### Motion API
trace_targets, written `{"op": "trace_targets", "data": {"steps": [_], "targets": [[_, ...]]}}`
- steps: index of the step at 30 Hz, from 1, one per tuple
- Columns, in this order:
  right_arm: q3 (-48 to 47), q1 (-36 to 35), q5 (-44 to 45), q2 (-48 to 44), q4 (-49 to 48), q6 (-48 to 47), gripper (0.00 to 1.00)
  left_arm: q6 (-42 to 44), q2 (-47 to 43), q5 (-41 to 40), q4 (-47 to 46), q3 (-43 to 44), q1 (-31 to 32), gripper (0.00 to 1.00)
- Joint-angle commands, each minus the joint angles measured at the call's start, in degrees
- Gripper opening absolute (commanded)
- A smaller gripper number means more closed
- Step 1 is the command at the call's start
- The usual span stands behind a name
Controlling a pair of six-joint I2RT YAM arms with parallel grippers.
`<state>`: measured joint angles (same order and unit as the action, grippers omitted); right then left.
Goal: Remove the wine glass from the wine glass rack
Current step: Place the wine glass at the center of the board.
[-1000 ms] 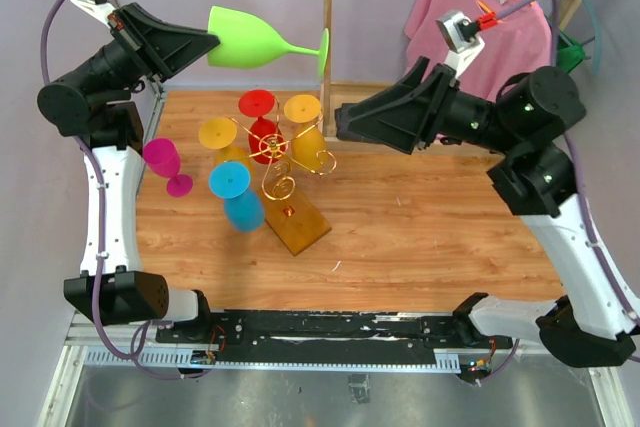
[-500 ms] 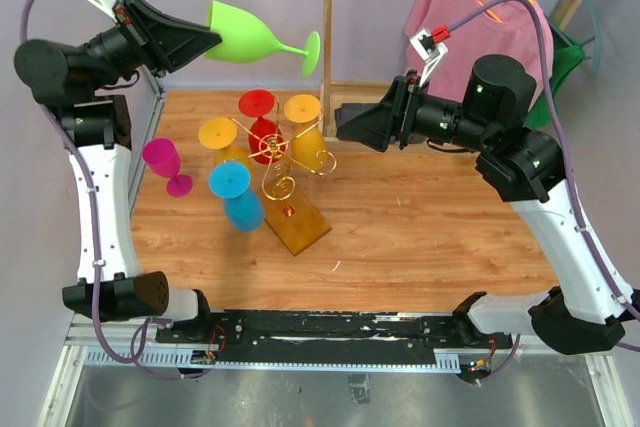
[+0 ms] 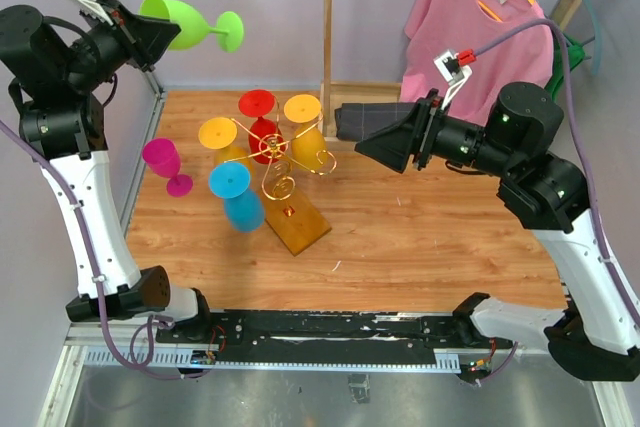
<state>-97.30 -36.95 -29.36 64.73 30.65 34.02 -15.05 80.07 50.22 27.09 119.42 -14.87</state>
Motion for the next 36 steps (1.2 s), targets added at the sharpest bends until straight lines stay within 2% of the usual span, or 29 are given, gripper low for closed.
{"op": "trace_targets", "data": {"steps": [1, 7, 10, 21, 27, 32, 36], "targets": [[2.81, 0.52, 2.17, -3.03, -1.66, 0.12, 0.59, 12.66, -2.11, -15.71, 11.80, 1.43, -0.38, 0.00], [6.26, 0.47, 2.92, -6.29, -2.42, 0.53, 0.59, 14.06, -6.64, -28.24, 15.07, -3.76, -0.77, 0.00], [7.72, 0.48, 3.25, -8.08, -2.43, 0.59, 0.59, 14.49, -8.25, -31.18, 16.40, -6.97, -0.77, 0.00], [14.11, 0.50, 4.20, -13.35, -3.23, 1.06, 0.58, 15.23, -5.73, -23.35, 23.71, -9.10, -0.77, 0.00], [15.44, 0.48, 4.32, -14.20, -3.22, 1.40, 0.58, 15.83, -3.64, -24.49, 24.85, -12.26, -0.78, 0.00], [14.98, 0.47, 4.10, -13.76, -3.23, 1.17, 0.58, 15.93, -1.20, -27.06, 24.75, -11.61, -0.77, 0.00], [15.65, 0.49, 4.29, -13.90, -3.32, 1.18, 0.58, 16.09, -0.47, -25.80, 24.76, -11.59, -0.79, 0.00]]}}
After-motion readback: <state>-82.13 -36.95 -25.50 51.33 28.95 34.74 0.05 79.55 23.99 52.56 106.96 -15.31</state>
